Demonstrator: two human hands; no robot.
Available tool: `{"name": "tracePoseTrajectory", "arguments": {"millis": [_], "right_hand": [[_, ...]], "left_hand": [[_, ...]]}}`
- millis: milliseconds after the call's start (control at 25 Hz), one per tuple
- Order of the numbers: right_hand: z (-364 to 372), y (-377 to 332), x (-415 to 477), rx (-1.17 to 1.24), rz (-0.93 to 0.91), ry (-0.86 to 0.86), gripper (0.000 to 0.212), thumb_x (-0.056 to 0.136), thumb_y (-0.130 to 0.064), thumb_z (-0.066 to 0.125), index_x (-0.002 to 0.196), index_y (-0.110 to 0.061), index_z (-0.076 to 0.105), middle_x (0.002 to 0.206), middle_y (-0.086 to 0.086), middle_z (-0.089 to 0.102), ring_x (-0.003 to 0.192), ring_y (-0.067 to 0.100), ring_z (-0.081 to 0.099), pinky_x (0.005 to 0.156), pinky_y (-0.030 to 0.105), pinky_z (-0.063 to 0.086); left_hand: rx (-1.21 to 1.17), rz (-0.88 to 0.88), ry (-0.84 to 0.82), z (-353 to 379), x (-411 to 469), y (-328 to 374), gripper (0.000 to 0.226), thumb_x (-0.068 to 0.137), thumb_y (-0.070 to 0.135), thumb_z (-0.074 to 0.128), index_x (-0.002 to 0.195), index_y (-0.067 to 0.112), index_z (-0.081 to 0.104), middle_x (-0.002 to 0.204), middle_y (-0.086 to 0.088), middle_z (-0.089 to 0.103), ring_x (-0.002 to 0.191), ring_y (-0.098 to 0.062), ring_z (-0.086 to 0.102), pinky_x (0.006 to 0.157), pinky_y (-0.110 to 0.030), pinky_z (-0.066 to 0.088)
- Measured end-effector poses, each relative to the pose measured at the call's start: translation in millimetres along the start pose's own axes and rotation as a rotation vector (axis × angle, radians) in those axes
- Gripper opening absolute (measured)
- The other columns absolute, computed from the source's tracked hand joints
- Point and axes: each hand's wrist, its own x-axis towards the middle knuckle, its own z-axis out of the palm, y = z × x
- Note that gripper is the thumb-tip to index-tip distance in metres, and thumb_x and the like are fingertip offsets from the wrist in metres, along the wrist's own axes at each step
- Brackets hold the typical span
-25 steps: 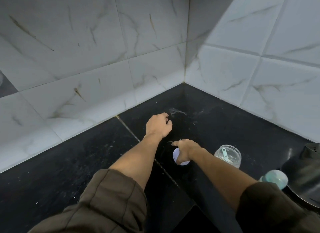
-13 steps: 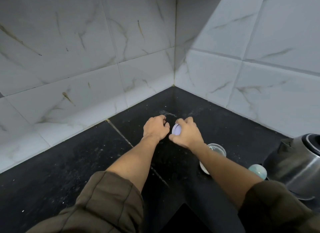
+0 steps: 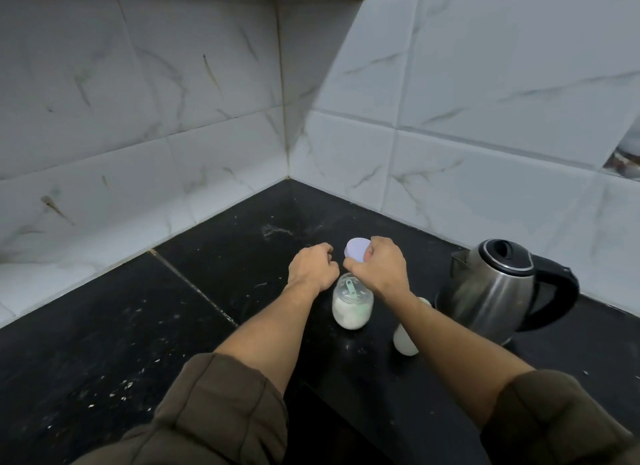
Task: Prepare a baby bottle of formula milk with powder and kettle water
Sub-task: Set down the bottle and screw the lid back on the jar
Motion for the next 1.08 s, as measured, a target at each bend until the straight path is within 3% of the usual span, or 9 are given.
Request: {"name": "tracePoseTrajectory", "arguments": {"millis": [160, 280, 440, 680, 880, 1080], "right_hand": [[-1, 12, -13, -0.061, 0.013, -0.070, 0.039, 0.071, -0.040, 0.080, 0.073, -0.014, 0.051, 0.093, 0.005, 0.061, 0.084, 0.023, 0.061, 0.063, 0.032, 0.047], [0, 17, -19, -0.121, -0.046, -0.155, 0.041, 0.076, -0.042, 0.084, 0.085, -0.018, 0.051, 0.110, 0.001, 0.055, 0.100, 0.021, 0.055, 0.077, 0.029, 0.044], [4, 24, -19, -0.172, -0.069, -0.258, 0.046, 0.080, -0.044, 0.083, 0.107, -0.021, 0.054, 0.120, 0.000, 0.055, 0.109, 0.022, 0.054, 0.083, 0.030, 0.044], [6, 21, -11, -0.244, -0.097, -0.350, 0.076, 0.077, -0.052, 0.082, 0.142, -0.027, 0.053, 0.132, 0.002, 0.057, 0.118, 0.023, 0.057, 0.088, 0.031, 0.046], [10, 22, -14, -0.335, -0.126, -0.364, 0.076, 0.080, -0.056, 0.078, 0.147, -0.026, 0.054, 0.138, 0.002, 0.055, 0.120, 0.022, 0.058, 0.093, 0.034, 0.050], [9, 22, -12, -0.337, -0.119, -0.364, 0.082, 0.077, -0.064, 0.077, 0.147, -0.027, 0.056, 0.130, 0.001, 0.055, 0.115, 0.020, 0.058, 0.090, 0.031, 0.049]], "left_hand": [[0.015, -0.028, -0.080, 12, -6, 8, 0.051, 0.089, 0.018, 0.059, 0.141, 0.021, 0.060, 0.132, 0.002, 0.068, 0.123, -0.024, 0.062, 0.096, -0.038, 0.054], [0.030, -0.053, -0.143, 17, -11, 6, 0.057, 0.087, 0.023, 0.066, 0.143, 0.022, 0.055, 0.134, 0.001, 0.066, 0.122, -0.024, 0.061, 0.096, -0.039, 0.054], [0.024, -0.086, -0.235, 28, -18, -6, 0.066, 0.085, 0.023, 0.072, 0.147, 0.024, 0.050, 0.139, 0.002, 0.062, 0.124, -0.023, 0.060, 0.099, -0.041, 0.055], [-0.087, -0.077, -0.327, 35, -26, -19, 0.080, 0.073, 0.016, 0.086, 0.145, 0.026, 0.051, 0.135, 0.005, 0.062, 0.121, -0.022, 0.061, 0.101, -0.039, 0.053], [-0.225, -0.078, -0.355, 49, -28, -27, 0.079, 0.061, 0.034, 0.098, 0.130, 0.031, 0.060, 0.119, 0.007, 0.067, 0.114, -0.021, 0.062, 0.099, -0.041, 0.052], [-0.334, -0.066, -0.306, 56, -28, -31, 0.078, 0.057, 0.037, 0.100, 0.125, 0.031, 0.063, 0.107, 0.012, 0.069, 0.100, -0.008, 0.059, 0.082, -0.029, 0.046]]}}
